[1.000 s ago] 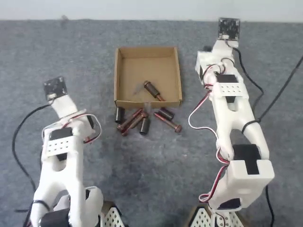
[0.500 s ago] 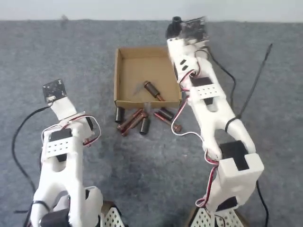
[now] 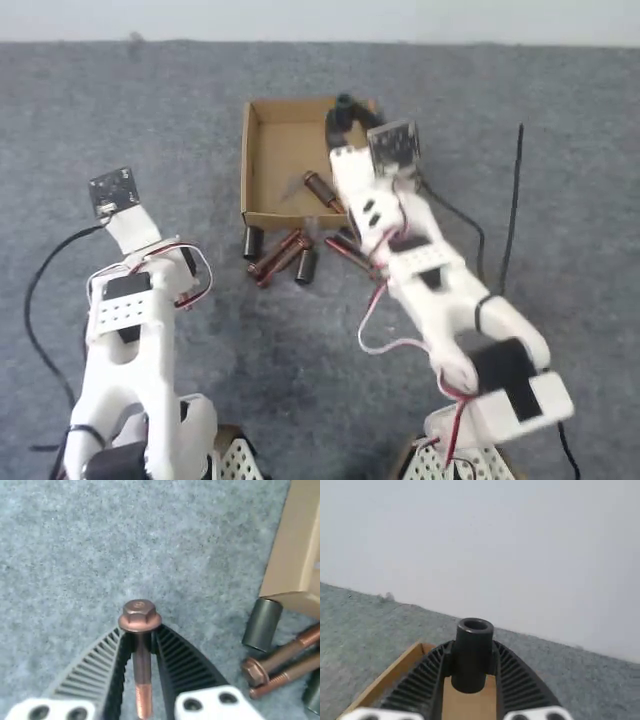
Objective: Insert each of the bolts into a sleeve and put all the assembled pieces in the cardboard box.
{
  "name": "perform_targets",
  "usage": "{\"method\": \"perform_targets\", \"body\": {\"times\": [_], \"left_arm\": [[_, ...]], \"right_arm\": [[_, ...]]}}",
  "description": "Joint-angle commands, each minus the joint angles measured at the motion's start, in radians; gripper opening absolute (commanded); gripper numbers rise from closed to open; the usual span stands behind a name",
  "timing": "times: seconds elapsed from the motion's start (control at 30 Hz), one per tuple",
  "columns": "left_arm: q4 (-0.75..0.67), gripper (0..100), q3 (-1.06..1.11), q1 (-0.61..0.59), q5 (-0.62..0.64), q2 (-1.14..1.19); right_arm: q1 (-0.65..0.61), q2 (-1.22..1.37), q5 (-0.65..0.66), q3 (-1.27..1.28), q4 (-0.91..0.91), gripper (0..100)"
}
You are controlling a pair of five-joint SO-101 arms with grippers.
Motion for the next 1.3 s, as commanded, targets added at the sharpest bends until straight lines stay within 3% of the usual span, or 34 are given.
{"method": "perform_targets", "body": {"times": [0.0,0.33,0.57,0.77,1.0,1.17,1.27], "left_arm": [[-0.021,1,-0.004,-0.005,-0.009,-0.049],[-0.021,1,-0.004,-0.002,-0.009,-0.049],[-0.021,1,-0.004,0.0,-0.009,-0.049],[-0.021,1,-0.004,0.0,-0.009,-0.049],[-0.021,1,-0.002,0.0,-0.009,-0.049],[-0.021,1,-0.002,0.0,-0.009,-0.049],[-0.021,1,-0.002,0.002,-0.009,-0.049]], "right_arm": [[-0.036,-0.162,-0.023,0.135,-0.062,0.6],[-0.182,-0.475,-0.023,0.542,-0.145,0.6],[-0.202,-0.61,-0.026,0.681,-0.14,0.6],[-0.199,-0.501,-0.029,0.654,-0.147,0.6],[-0.16,-0.257,-0.163,0.494,-0.16,0.6],[-0.128,-0.076,-0.147,0.465,-0.453,0.6],[-0.131,0.041,-0.069,0.465,-0.631,0.6]]}}
